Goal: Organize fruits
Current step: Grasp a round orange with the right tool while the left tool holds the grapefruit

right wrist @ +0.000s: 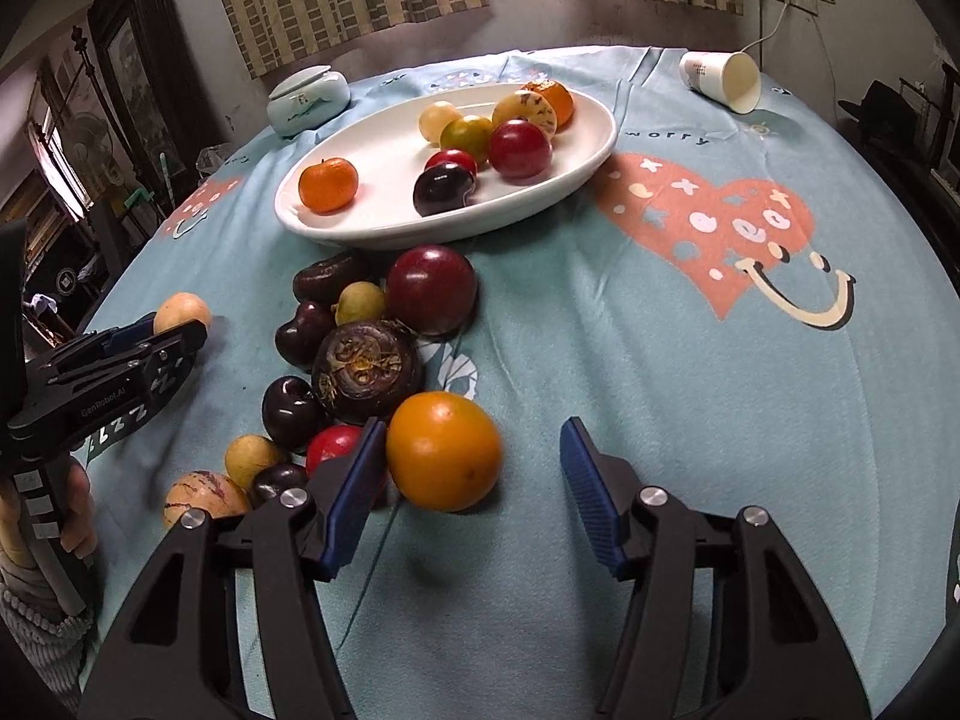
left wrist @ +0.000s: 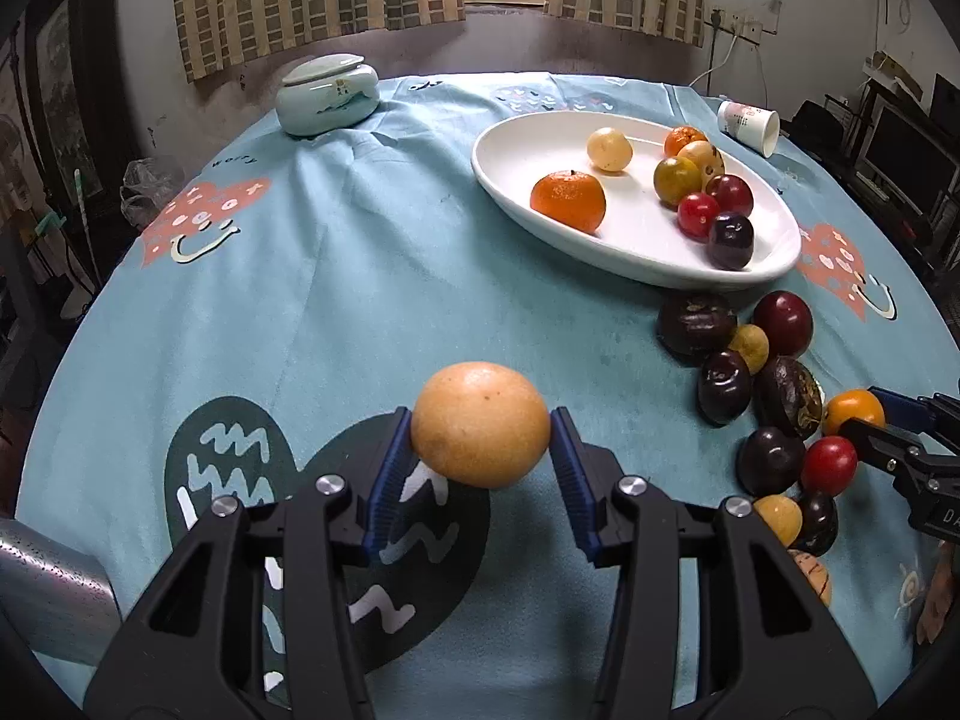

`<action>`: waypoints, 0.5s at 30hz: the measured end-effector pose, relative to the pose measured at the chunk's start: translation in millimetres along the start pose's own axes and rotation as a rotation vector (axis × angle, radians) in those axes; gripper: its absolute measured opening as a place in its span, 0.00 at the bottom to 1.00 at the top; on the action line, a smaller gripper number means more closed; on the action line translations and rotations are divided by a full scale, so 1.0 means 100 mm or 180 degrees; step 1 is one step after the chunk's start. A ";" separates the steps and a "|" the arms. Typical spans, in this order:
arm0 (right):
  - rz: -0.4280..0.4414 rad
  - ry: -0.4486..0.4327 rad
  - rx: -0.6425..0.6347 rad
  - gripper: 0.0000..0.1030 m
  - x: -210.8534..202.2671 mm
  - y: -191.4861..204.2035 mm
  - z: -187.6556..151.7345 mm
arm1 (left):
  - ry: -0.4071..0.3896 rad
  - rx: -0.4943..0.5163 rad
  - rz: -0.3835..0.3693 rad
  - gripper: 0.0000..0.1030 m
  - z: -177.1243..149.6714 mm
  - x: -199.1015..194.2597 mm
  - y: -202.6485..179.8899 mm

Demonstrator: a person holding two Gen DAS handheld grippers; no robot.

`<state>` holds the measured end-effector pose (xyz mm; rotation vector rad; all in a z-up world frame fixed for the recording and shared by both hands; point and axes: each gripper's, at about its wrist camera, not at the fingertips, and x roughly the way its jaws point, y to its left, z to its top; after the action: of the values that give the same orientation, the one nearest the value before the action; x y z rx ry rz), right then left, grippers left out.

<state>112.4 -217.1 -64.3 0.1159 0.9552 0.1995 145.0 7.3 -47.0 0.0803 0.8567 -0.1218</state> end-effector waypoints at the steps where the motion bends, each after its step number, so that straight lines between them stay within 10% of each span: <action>1: -0.0019 0.0041 -0.0013 0.59 0.04 0.01 0.00 | -0.0020 0.0009 0.0008 0.46 0.00 -0.01 0.00; 15: -0.0119 -0.0013 -0.0182 0.37 0.04 0.10 0.00 | -0.0227 0.0094 0.0129 0.46 0.02 -0.13 -0.05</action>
<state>113.3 -206.2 -65.6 0.0459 0.9461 0.1917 136.8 2.8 -36.0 0.1204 0.7817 -0.0987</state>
